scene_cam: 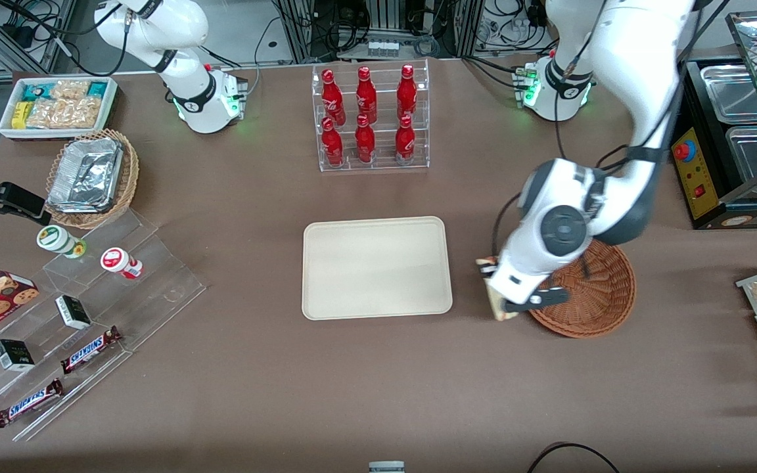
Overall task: Place sandwich from basket to tray
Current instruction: 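Carry the held sandwich with the left gripper over the cream tray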
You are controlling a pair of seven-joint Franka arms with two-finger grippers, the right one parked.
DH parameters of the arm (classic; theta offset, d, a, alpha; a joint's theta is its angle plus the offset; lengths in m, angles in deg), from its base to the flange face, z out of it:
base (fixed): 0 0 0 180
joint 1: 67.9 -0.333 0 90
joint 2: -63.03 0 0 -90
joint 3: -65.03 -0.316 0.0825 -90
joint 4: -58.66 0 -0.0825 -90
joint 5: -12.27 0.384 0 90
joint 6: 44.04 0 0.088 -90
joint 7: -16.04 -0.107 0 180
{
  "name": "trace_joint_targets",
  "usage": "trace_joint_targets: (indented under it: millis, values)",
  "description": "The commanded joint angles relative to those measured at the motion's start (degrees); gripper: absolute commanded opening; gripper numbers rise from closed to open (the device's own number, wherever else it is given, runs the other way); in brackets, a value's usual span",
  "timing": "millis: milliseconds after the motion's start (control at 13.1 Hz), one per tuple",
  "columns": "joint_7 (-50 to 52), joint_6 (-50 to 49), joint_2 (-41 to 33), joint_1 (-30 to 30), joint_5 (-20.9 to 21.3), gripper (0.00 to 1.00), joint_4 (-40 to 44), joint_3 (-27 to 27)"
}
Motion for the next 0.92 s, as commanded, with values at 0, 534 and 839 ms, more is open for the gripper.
trace_joint_targets:
  millis: [0,534,839]
  values:
    - [1.03,-1.77,4.94,5.98,-0.05,0.00,6.46,-0.78]
    - [13.42,-1.85,15.66,17.16,0.48,0.00,19.37,-0.96]
    - [15.89,-2.38,20.50,20.41,0.48,0.00,25.09,-1.05]
